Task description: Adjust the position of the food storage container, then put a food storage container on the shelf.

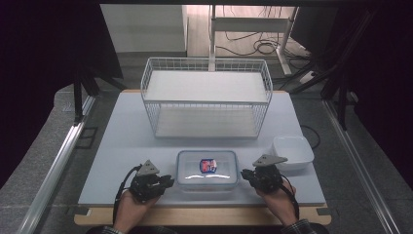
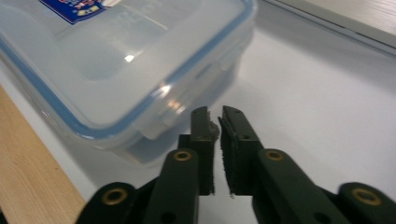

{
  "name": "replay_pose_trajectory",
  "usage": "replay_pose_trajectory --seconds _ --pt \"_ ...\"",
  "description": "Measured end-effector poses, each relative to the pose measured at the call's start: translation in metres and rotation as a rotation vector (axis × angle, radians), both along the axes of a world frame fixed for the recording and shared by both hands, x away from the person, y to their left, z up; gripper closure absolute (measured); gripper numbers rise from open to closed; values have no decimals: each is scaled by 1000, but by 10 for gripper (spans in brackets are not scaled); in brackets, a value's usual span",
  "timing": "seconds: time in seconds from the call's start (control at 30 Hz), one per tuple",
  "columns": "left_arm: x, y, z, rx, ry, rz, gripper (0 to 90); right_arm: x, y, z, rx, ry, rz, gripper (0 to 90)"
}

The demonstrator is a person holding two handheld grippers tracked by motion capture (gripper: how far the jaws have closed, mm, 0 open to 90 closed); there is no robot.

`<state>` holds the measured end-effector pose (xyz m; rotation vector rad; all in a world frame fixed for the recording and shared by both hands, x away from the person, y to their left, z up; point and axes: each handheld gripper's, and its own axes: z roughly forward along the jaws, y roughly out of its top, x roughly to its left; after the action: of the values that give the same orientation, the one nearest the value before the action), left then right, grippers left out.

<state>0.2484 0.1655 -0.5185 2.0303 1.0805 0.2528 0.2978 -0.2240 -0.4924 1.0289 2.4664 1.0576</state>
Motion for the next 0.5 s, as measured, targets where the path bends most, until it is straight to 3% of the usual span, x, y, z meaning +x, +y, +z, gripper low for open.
replay_pose_trajectory --seconds 0.07,0.1,0.13,0.17,0.2,0.27,0.3,0.33,0.37,0.5 --pt "0 3 -1 13 -8 14 599 0 -4 1 0 -7 -14 724" --pt "-1 5 -1 25 -12 25 599 0 -4 1 0 -7 -14 724" --pt "0 11 -3 31 -9 37 519 0 -10 1 7 -14 -27 633" --pt "0 11 -3 31 -9 37 469 0 -10 1 7 -14 -27 633" --pt "0 13 -4 27 -11 39 469 0 -12 2 10 -14 -35 598" --pt "1 15 -6 27 -22 37 303 1 -16 3 31 -20 -52 484" --pt "1 16 -6 27 -26 36 303 1 -16 3 31 -20 -52 484" --pt "1 17 -7 25 -28 39 216 1 -16 4 35 -21 -54 445" --pt "2 18 -7 26 -24 40 204 2 -17 4 50 -27 -50 379" --pt "3 20 -7 1 -4 54 142 3 -16 2 57 -23 -42 295"
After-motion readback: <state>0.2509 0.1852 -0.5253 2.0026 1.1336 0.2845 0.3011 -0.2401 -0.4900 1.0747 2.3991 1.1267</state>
